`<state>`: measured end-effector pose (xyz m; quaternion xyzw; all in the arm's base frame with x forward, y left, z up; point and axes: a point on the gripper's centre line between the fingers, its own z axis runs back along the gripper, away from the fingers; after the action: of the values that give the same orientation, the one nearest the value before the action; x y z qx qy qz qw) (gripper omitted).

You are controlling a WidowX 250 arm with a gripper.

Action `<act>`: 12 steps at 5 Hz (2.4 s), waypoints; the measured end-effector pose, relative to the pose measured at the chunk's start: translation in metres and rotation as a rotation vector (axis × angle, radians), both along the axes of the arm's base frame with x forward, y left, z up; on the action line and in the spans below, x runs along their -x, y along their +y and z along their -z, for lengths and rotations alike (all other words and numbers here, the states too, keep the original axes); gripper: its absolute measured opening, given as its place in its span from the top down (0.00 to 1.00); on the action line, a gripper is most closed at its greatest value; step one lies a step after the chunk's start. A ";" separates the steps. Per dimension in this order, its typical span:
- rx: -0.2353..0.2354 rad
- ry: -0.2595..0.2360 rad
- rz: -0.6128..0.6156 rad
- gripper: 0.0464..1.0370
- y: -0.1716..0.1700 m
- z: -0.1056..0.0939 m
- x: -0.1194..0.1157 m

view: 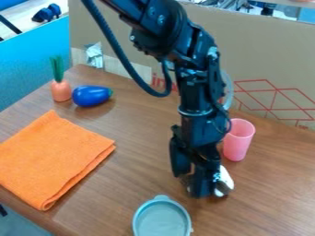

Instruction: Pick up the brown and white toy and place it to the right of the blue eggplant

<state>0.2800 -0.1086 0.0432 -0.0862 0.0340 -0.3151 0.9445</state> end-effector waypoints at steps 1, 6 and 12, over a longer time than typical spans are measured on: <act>-0.014 0.036 0.001 0.03 -0.003 0.012 -0.002; -0.013 -0.041 -0.207 0.84 0.031 -0.006 -0.006; -0.206 -0.234 -0.821 0.87 0.156 -0.044 -0.096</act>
<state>0.3765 0.0473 0.0868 0.0385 -0.0792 0.0838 0.9926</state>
